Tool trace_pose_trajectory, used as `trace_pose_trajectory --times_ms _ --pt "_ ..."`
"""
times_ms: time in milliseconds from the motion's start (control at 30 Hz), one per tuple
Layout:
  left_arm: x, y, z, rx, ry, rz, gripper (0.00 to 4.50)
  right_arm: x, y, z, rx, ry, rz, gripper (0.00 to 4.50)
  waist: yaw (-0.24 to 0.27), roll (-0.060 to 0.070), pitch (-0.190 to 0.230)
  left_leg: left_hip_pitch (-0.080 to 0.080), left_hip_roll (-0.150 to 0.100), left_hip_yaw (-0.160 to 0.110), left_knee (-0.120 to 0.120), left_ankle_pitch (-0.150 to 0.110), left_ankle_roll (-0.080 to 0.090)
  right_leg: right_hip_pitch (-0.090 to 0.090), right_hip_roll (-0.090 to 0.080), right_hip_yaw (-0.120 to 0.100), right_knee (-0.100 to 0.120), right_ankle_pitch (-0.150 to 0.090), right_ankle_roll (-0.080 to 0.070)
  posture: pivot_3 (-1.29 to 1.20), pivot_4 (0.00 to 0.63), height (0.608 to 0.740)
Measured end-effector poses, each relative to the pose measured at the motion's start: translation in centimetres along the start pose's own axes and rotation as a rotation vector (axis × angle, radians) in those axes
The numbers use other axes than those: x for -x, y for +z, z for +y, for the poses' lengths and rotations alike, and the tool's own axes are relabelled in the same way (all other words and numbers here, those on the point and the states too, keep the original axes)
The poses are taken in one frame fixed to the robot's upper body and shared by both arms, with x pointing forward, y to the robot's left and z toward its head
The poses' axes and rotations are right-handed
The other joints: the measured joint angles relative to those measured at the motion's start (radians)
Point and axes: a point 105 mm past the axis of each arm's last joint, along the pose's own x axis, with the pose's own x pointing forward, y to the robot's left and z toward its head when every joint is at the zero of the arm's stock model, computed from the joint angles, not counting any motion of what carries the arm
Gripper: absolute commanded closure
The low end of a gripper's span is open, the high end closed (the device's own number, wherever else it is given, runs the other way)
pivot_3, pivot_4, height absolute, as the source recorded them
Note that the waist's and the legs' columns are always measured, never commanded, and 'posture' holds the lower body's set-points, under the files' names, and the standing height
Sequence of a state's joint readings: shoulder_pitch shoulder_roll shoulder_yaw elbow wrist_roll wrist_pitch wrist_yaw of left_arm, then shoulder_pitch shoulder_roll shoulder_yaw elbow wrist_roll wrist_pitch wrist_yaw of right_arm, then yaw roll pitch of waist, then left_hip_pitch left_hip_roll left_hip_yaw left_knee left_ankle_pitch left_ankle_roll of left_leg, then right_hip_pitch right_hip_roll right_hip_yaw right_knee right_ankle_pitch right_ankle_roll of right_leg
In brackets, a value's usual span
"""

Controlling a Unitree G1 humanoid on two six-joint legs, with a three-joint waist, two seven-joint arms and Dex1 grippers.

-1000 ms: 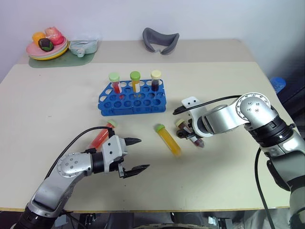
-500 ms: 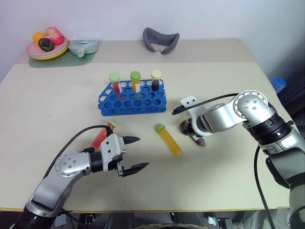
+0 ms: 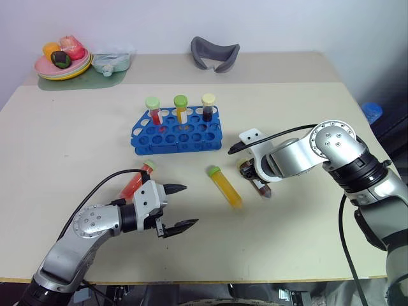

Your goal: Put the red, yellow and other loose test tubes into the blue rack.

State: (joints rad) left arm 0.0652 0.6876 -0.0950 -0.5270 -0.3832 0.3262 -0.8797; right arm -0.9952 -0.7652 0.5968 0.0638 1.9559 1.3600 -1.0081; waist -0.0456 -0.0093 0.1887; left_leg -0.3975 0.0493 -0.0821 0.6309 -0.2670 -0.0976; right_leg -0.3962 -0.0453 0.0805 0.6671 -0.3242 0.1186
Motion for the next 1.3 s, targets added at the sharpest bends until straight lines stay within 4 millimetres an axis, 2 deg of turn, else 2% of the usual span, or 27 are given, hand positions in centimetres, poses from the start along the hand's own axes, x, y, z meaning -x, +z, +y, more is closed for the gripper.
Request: trace_pose_trajectory --times_ms 100,200,367,433,533,600,700,933,1100,1300 --pt "0.1 0.1 0.2 0.0 0.021 0.002 0.0 0.4 0.6 0.5 0.067 -0.001 -0.058 3.7 0.0 0.001 0.0 -0.004 0.0 0.0 0.0 0.0 0.0 -0.004 0.0 0.0 0.0 0.0 0.0 0.0 0.15 0.74" --pt "0.6 0.2 0.6 0.019 0.067 -0.012 0.0 1.8 2.2 1.3 0.114 0.046 -0.184 3.7 0.001 0.001 0.0 -0.011 0.0 -0.001 0.001 0.0 0.0 -0.012 0.0 0.0 0.002 0.0 0.0 0.0 0.15 0.74" --pt "2.6 -0.2 2.2 0.094 0.227 -0.036 0.0 7.3 6.6 3.3 0.197 0.25 -0.729 3.7 0.006 0.0 0.0 -0.012 0.0 -0.002 0.0 0.0 0.0 -0.011 -0.001 -0.003 -0.001 0.0 0.0 0.0 0.15 0.74" --pt "2.7 0.0 2.6 0.125 0.264 -0.075 0.0 7.8 7.5 3.4 0.231 0.253 -0.873 3.7 0.005 0.0 0.0 -0.011 0.0 -0.001 0.002 0.0 0.0 -0.009 -0.001 -0.002 -0.001 0.0 0.001 0.0 0.15 0.74" --pt "2.6 0.2 3.5 0.164 0.32 -0.124 0.0 7.4 8.9 4.9 0.236 0.263 -1.064 3.7 -0.002 0.0 0.0 -0.009 0.0 -0.001 0.002 0.001 -0.001 -0.009 0.0 -0.002 0.002 0.001 0.0 0.0 0.15 0.74" --pt "2.4 0.4 4.3 0.165 0.36 -0.151 0.0 6.8 10.2 6.3 0.156 0.291 -1.206 3.7 -0.008 0.0 0.0 -0.008 0.0 -0.001 0.001 0.001 -0.002 -0.009 0.001 -0.001 0.003 0.001 0.0 0.0 0.15 0.74" --pt "2.4 0.5 5.2 0.156 0.406 -0.164 0.0 5.5 11.4 7.0 0.131 0.238 -1.298 3.7 -0.01 0.0 0.0 -0.009 0.0 -0.001 0.002 0.002 -0.003 -0.01 0.0 -0.002 0.004 0.001 0.0 0.0 0.15 0.74" --pt "2.4 0.3 6.2 0.147 0.512 -0.194 0.0 2.7 12.1 7.1 0.096 0.173 -1.371 3.7 -0.008 0.0 0.0 -0.009 0.0 -0.001 0.002 0.002 -0.004 -0.01 -0.001 -0.002 0.004 0.001 0.0 0.0 0.15 0.74" --pt "2.4 -0.1 6.0 0.155 0.532 -0.196 0.0 2.1 11.9 5.7 0.044 0.115 -1.399 3.7 -0.011 0.0 0.0 -0.009 0.0 -0.001 0.001 0.003 -0.004 -0.01 -0.001 -0.002 0.005 0.001 0.0 0.0 0.15 0.74" --pt "2.4 -0.1 5.9 0.151 0.53 -0.196 0.0 1.3 11.2 5.5 0.032 0.102 -1.392 3.7 -0.022 0.0 0.0 -0.008 0.0 -0.001 0.002 0.003 -0.005 -0.009 -0.001 -0.001 0.006 0.001 0.0 0.0 0.15 0.74"
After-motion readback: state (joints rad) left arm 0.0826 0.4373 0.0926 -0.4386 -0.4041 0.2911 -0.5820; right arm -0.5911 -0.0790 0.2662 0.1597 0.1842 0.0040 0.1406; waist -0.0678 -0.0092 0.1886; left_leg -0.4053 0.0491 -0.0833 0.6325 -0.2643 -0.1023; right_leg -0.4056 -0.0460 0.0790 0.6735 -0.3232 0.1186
